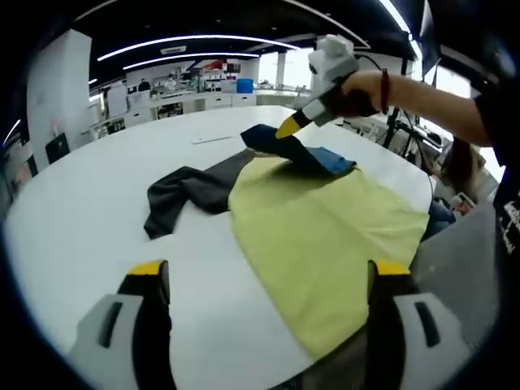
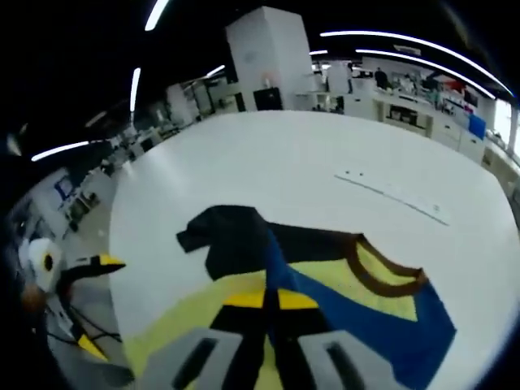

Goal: Fold the garment on the visible template until the final outline fits inside the template.

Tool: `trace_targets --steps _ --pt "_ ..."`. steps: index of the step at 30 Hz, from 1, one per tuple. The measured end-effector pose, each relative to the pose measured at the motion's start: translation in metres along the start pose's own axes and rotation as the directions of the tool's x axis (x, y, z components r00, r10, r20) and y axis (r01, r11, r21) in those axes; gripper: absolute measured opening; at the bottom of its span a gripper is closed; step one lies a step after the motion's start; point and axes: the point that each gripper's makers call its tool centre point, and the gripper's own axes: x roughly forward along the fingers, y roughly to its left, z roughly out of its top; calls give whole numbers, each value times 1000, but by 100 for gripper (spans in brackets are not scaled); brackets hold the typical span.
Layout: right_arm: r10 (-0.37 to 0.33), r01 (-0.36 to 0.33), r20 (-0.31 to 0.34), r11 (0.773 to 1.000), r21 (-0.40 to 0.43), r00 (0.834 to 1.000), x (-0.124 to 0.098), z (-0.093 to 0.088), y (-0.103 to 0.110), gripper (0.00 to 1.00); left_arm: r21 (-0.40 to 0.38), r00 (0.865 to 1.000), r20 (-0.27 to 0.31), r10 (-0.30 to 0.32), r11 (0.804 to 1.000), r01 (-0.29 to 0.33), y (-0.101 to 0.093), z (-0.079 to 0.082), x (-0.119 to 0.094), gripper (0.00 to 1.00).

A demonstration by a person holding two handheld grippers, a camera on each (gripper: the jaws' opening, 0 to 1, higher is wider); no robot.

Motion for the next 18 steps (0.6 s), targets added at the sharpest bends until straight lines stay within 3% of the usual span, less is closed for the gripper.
trace_targets --steps 9,18 --pt "17 -17 -3 999 -50 1000 10 -13 20 0 -2 1000 -5 1 1000 -1 1 -4 0 99" --pt "-53 52 48 999 10 997 28 -22 20 0 0 1000 -7 6 1000 -6 2 -7 -1 99"
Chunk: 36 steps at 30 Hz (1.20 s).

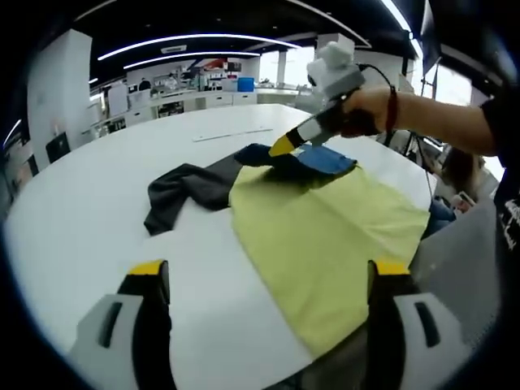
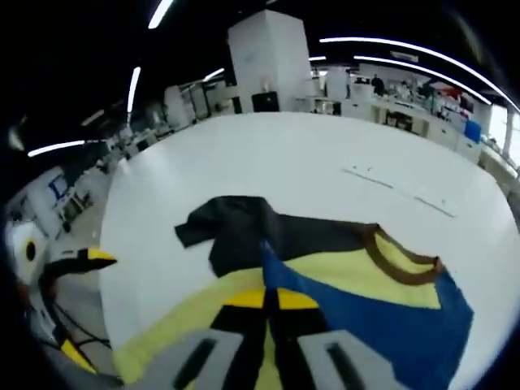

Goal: Fold the garment on the visible template until the final outline fits inside the template.

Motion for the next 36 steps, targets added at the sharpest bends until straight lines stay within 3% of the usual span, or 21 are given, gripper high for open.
trace_targets --steps 4,12,18,21,28,31,36 --pt "7 -7 1 1000 23 1000 7 -11 11 0 3 1000 -2 0 1000 0 0 -1 -1 99" --pt "98 -96 -64 995 36 993 14 -35 37 0 4 1000 -5 3 1000 -3 0 -2 -2 99" --pt "80 -79 -53 997 12 995 13 -34 31 3 8 1000 2 1 1000 -1 -2 1 -2 99" --pt "47 -47 -28 999 -18 999 9 -30 21 16 12 1000 3 5 1000 -5 0 2 -2 99" --pt "-8 8 7 999 -41 1000 -2 -26 -2 66 35 1000 -3 10 999 -10 -1 3 -3 99" --pt "-6 6 2 999 -38 1000 -8 -30 -7 72 44 1000 -7 9 999 -9 -2 2 -3 99" --pt "-35 35 23 999 -21 999 -22 -32 -27 74 41 1000 1 15 999 -15 -2 4 -4 99"
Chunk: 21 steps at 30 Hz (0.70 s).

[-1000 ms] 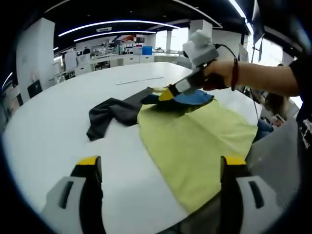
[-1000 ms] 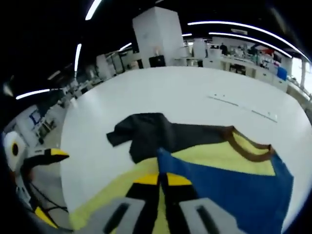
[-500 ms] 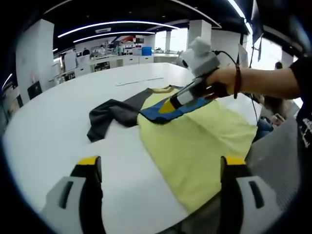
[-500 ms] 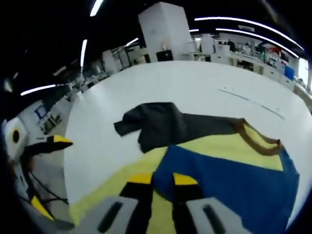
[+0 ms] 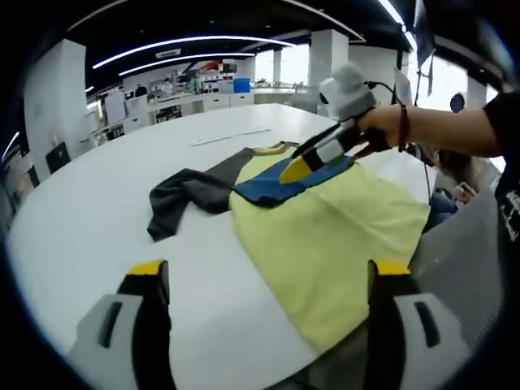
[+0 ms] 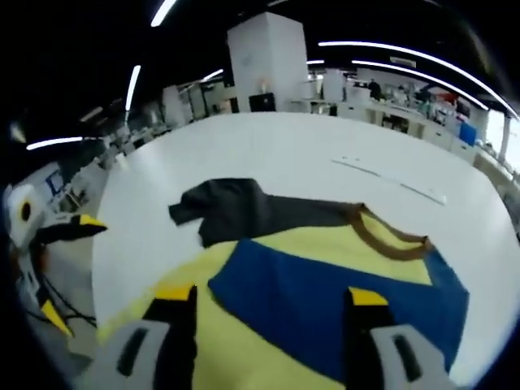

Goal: Fold the garment on the visible template until the final outline fits inside the template.

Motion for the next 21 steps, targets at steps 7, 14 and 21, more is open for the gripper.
trace_targets --steps 7,14,21 --pt "-81 81 11 997 8 997 -25 -7 -39 77 -2 1000 2 1 1000 -1 -1 2 2 99" --pt "-160 159 17 986 40 987 -51 -22 -74 74 2 1000 -3 -6 1000 6 -3 3 4 99" --pt "-241 240 12 968 69 970 -75 -38 -109 58 3 1000 -3 -7 1000 7 -1 3 5 99"
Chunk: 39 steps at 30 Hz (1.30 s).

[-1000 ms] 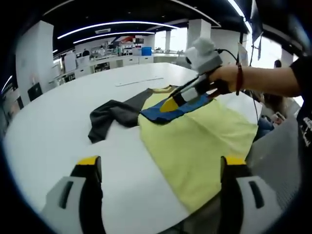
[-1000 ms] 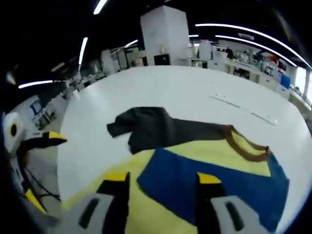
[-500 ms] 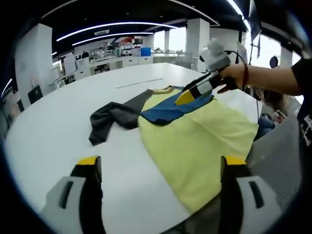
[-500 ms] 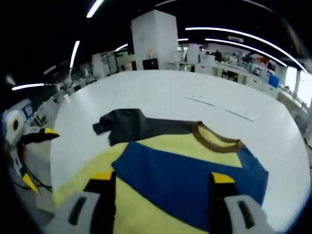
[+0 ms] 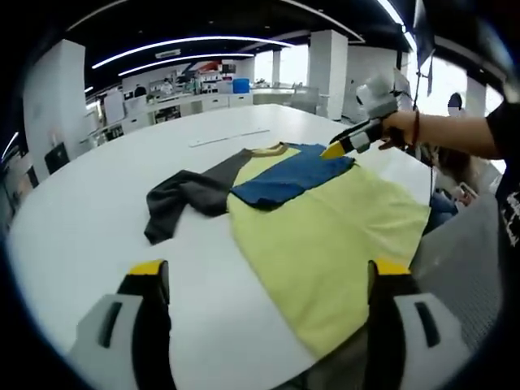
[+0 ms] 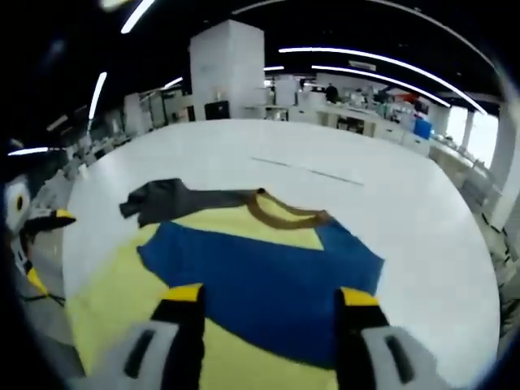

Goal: Fold the garment on the visible template until the final outline fits inside the template.

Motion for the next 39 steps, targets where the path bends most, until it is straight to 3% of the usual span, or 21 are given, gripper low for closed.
trace_targets --steps 6,11,28,31,32,39 --pt "-97 97 -3 995 30 995 -14 -12 -33 43 -1 1000 -1 -5 1000 5 -1 0 1 99" --pt "-130 131 -14 990 46 991 -19 -21 -49 34 -3 1000 -1 -5 1000 5 1 -1 2 99" --pt "-181 189 -114 980 57 977 -19 -65 -59 4 -13 1000 -3 0 1000 0 2 -3 1 99" --pt "-187 197 -141 979 60 972 -18 -77 -60 3 -14 1000 -9 2 1000 -2 4 -5 0 99" --pt "-193 202 -103 976 82 976 -18 -73 -61 3 -15 1000 -10 2 1000 -2 4 -5 0 99" --pt "-190 200 -112 976 86 975 -18 -72 -63 4 -14 1000 -12 3 1000 -3 4 -5 0 99"
